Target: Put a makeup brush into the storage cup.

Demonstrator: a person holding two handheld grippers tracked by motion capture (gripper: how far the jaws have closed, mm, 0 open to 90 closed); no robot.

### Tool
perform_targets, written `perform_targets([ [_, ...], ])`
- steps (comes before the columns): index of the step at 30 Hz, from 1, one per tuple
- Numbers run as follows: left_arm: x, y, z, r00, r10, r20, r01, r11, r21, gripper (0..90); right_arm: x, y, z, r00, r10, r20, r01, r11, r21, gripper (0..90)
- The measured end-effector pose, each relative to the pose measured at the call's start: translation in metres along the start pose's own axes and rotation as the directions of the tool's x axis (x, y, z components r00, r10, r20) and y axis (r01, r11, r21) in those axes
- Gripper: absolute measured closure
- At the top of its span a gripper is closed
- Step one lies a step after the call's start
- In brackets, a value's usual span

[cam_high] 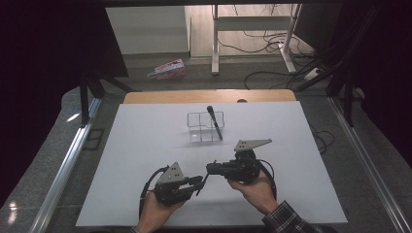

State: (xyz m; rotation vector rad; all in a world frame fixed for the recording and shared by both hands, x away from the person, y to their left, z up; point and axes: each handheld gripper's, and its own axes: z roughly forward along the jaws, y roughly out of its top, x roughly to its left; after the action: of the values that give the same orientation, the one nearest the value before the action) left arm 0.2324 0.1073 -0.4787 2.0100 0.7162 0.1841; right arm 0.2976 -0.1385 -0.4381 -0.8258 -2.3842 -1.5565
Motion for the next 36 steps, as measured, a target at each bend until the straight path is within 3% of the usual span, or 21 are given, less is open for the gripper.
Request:
perform_targets([
  [10,0.002,0.0,0.001,0.9985,-0.008,-0.055,0.01,0.9992,0.039,40.5,-0.002,0.0,-0.005,0.9992,-0.024,0.033,0.024,1.0,-0.008,84.9],
  [24,0.005,-0.005,-0.002,0.9954,-0.043,-0.085,0.049,0.9964,0.069,17.8,-0.003,0.0,-0.009,0.997,-0.044,0.064,0.045,0.999,-0.012,84.9],
  [36,0.009,-0.009,-0.009,0.9916,-0.069,-0.109,0.079,0.9932,0.086,6.9,-0.002,0.001,-0.012,0.9953,-0.057,0.078,0.059,0.998,-0.024,84.8],
])
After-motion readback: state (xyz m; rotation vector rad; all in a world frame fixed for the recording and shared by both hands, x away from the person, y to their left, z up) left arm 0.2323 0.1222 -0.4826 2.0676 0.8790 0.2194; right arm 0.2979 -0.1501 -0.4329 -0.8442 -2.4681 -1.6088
